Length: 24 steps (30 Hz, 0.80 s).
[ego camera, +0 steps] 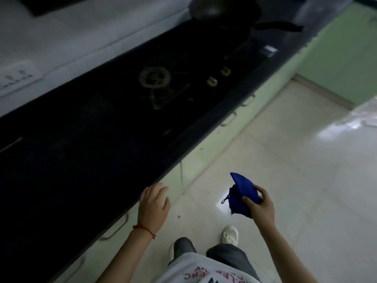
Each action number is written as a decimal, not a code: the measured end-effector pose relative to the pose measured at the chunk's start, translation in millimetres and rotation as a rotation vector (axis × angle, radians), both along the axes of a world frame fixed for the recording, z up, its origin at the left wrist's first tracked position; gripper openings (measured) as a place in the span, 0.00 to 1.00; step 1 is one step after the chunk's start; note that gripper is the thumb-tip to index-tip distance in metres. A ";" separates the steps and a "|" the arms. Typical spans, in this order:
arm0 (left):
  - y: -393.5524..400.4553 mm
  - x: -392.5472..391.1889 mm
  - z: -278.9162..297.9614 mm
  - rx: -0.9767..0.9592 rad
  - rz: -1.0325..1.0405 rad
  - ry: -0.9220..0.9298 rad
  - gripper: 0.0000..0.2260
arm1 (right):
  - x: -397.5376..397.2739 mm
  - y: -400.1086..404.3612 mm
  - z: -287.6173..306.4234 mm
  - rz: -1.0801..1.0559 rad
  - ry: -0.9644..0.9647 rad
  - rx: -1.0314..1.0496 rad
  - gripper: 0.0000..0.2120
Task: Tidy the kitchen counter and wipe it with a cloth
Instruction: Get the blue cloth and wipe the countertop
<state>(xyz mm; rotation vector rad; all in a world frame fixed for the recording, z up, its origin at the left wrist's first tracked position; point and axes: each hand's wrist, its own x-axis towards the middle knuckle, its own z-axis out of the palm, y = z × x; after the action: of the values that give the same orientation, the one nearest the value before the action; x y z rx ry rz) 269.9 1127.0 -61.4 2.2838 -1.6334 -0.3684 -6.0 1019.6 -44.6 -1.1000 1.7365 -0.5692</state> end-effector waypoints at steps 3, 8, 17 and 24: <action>-45.5 -55.3 -5.7 0.161 -0.129 0.209 0.21 | -64.8 0.2 -15.6 -0.167 0.028 0.034 0.23; -126.2 -151.8 -18.6 0.515 -0.111 0.506 0.14 | -173.5 -0.7 -41.0 -0.376 0.039 0.124 0.23; -231.8 -288.2 -37.6 0.609 0.024 0.641 0.09 | -317.3 -35.6 -53.9 -0.596 0.023 0.256 0.24; -300.4 -311.6 -57.4 0.691 0.174 0.639 0.09 | -370.7 -132.0 -52.3 -0.657 -0.034 0.209 0.24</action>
<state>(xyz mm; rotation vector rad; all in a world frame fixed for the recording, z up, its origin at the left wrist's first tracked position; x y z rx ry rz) -41.7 826.7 -118.8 2.3239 -1.0583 -1.6227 -376.7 887.7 -96.9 -0.3532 2.0685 -0.7703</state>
